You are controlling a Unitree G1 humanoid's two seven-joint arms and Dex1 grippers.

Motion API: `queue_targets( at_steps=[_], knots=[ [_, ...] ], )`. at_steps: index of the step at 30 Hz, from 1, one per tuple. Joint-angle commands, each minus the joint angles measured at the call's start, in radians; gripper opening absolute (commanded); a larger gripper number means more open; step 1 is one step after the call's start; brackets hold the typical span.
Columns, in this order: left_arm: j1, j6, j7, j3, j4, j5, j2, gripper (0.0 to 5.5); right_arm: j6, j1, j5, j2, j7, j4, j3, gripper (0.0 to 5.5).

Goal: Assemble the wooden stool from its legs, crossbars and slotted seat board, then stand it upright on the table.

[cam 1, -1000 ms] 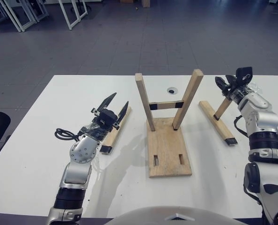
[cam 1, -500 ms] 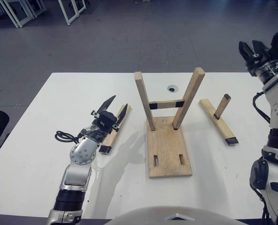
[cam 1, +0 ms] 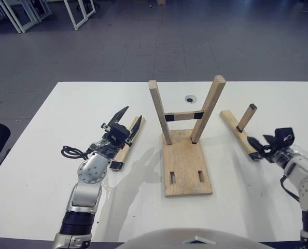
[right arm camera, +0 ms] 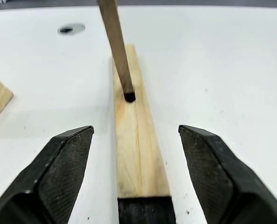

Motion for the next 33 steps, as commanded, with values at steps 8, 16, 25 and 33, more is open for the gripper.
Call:
queue_targets(
  at_steps=[8,16,25,33],
  knots=[
    [-0.013,0.005,-0.002,-0.010,0.021,0.007,0.004,2.41,-0.171,-0.040,-0.161,-0.005,-0.001,0.182,0.130,3.18],
    [-0.030,0.066,0.001,0.014,0.020,-0.033,-0.006,2.41,-0.284,-0.084,-0.221,0.032,-0.056,0.255,0.146,2.03],
    [-0.219,0.534,0.073,0.270,-0.124,-0.745,-0.139,2.41,-0.236,-0.308,0.020,0.056,-0.044,0.020,-0.013,2.02],
    [-0.304,0.822,0.220,0.330,-0.314,-1.445,-0.133,3.43,0.097,-0.503,0.570,0.042,-0.072,-0.256,-0.147,2.02]
  ],
)
